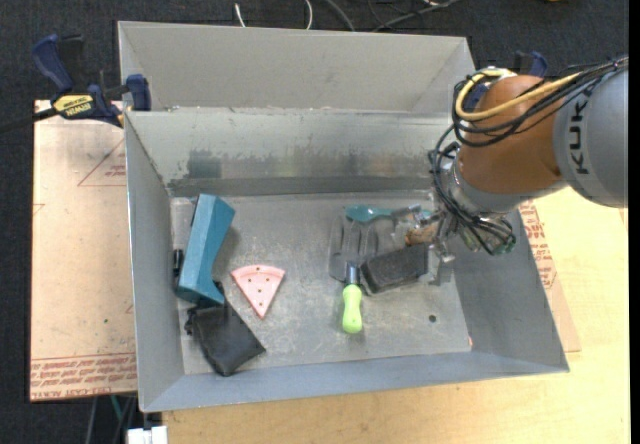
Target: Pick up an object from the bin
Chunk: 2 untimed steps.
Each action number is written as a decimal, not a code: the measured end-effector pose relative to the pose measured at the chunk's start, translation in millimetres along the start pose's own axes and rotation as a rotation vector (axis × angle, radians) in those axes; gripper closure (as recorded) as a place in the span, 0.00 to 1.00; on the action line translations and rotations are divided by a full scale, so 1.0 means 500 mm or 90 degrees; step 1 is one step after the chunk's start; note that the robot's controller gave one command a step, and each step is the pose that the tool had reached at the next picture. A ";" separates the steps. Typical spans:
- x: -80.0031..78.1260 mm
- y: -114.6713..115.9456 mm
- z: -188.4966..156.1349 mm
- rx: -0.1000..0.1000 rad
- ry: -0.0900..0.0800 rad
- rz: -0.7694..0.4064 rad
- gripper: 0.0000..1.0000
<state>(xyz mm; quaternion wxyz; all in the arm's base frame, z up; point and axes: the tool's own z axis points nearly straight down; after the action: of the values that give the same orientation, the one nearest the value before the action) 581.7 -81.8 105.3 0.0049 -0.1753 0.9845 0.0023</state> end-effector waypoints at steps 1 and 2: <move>0.000 -0.001 0.000 0.000 0.000 0.001 1.00; -0.031 0.001 0.050 0.001 0.001 0.000 1.00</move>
Offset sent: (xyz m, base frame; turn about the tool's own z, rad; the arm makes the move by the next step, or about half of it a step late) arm 0.0144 0.0090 -0.0353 0.0000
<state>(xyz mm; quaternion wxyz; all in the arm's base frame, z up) 596.6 -75.9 80.6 0.0044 -0.1752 0.9845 0.0012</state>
